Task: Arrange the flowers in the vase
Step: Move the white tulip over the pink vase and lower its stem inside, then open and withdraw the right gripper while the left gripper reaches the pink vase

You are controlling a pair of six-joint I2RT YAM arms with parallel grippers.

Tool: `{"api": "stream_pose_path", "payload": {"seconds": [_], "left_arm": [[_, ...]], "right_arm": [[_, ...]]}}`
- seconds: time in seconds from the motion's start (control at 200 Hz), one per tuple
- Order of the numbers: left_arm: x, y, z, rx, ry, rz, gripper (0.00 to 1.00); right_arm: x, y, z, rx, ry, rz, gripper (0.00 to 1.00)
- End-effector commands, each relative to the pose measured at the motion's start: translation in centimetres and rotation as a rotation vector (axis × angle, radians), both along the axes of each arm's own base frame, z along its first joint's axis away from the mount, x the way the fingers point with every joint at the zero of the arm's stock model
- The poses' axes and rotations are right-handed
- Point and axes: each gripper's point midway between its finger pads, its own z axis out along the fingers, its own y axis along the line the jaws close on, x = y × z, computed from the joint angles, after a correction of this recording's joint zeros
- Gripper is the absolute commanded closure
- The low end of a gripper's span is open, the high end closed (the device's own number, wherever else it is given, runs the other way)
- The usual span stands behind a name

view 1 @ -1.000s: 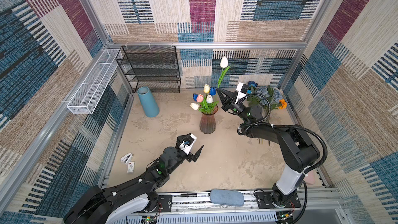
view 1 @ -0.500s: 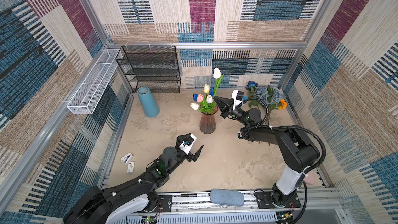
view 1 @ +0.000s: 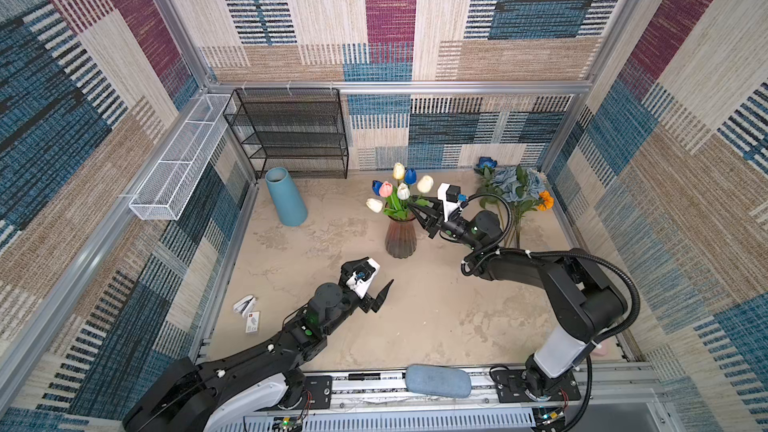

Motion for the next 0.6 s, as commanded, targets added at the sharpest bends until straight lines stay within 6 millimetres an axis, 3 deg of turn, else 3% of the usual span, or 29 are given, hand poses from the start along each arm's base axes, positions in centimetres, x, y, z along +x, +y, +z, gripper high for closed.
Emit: {"api": "stream_pose_path", "payload": {"seconds": [0.0, 0.16, 0.431, 0.596], "left_arm": [[0.2, 0.0, 1.0, 0.015, -0.059, 0.003, 0.08], [0.5, -0.4, 2.1, 0.005, -0.081, -0.005, 0.07], [3.2, -2.3, 7.4, -0.082, -0.107, 0.014, 0.01], [5.7, -4.1, 6.8, -0.074, -0.097, 0.002, 0.00]], "right_arm": [[0.1, -0.8, 0.8, -0.011, -0.017, -0.060, 0.65], [-0.5, -1.7, 1.4, -0.027, -0.015, -0.096, 0.53], [-2.8, -3.7, 2.7, -0.033, -0.067, -0.153, 0.30], [-2.4, -3.0, 1.3, -0.109, -0.047, -0.138, 0.24]]}}
